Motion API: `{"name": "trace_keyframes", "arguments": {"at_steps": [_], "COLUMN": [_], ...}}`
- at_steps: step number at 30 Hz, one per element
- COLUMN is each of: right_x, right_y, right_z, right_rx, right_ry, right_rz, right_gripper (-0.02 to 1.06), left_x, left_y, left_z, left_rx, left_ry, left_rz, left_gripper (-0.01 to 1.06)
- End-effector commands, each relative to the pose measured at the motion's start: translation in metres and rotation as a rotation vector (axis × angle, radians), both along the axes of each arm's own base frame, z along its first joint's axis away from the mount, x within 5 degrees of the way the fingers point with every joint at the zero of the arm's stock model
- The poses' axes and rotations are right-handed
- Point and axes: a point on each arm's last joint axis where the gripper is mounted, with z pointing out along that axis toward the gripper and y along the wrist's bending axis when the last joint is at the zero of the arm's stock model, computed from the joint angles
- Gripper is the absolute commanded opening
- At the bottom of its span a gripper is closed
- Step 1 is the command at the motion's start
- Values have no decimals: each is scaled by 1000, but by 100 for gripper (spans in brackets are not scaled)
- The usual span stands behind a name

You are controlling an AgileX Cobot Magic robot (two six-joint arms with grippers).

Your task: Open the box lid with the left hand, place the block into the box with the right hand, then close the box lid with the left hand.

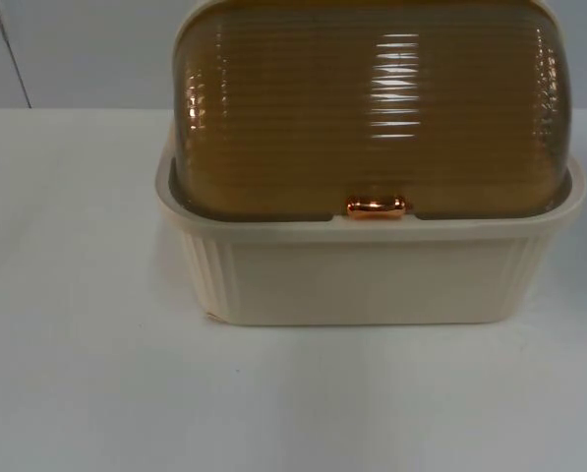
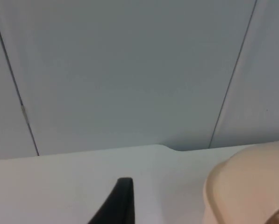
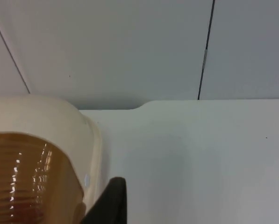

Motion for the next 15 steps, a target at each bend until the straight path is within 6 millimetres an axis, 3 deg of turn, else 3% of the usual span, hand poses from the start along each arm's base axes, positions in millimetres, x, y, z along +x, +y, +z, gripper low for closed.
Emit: {"name": "trace_keyframes", "arguments": {"at_steps": [1,15], "right_x": [-3,0], "right_y": [0,-5], "right_z": [-1,5], "right_rx": [-23,-49], "right_ry": [11,-65], "right_rz": [8,-44], "right_gripper": [105,105], "left_x": [-4,-6], "left_y": [0,3], "left_z": [3,7], "left_rx": [-5,33], "left_ry": [-10,-42], "left_rz": [2,14], "left_gripper": [102,102]}}
